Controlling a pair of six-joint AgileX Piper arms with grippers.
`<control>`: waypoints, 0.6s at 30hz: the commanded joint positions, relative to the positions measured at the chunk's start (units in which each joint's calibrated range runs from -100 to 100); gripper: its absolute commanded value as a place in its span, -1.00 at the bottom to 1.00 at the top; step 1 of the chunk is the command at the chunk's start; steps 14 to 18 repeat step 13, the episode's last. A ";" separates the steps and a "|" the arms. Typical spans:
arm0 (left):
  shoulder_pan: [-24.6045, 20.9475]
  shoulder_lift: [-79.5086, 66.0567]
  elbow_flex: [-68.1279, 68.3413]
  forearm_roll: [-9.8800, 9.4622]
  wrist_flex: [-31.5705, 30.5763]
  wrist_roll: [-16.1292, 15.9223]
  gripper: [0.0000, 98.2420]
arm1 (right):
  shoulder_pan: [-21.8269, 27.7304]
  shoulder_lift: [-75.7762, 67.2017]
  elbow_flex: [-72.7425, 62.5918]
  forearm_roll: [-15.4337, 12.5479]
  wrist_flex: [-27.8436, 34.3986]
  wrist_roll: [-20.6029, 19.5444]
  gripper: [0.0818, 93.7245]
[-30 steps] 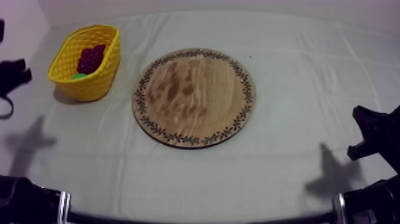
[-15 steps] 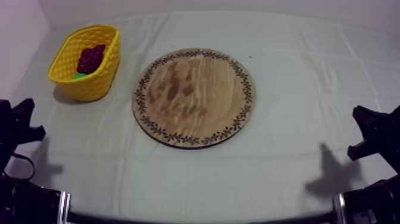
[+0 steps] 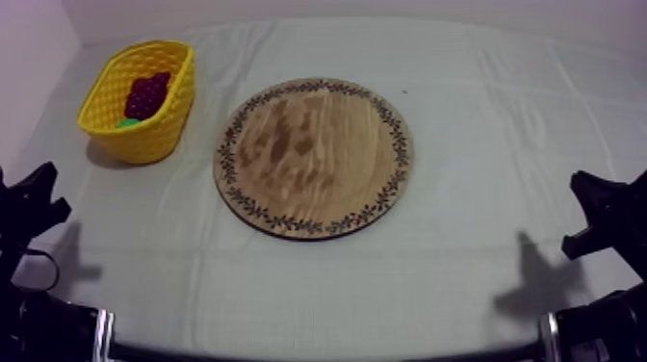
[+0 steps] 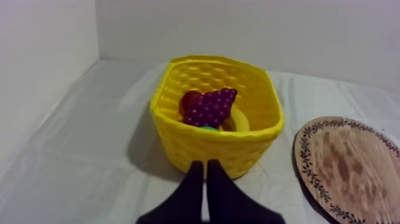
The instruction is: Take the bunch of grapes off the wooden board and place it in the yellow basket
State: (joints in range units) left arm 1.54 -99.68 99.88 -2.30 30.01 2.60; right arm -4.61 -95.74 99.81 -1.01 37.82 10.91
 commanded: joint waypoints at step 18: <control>0.13 -0.06 0.01 -0.12 -0.02 -1.31 -1.00 | 0.02 -0.01 -0.03 0.01 0.00 0.01 -0.99</control>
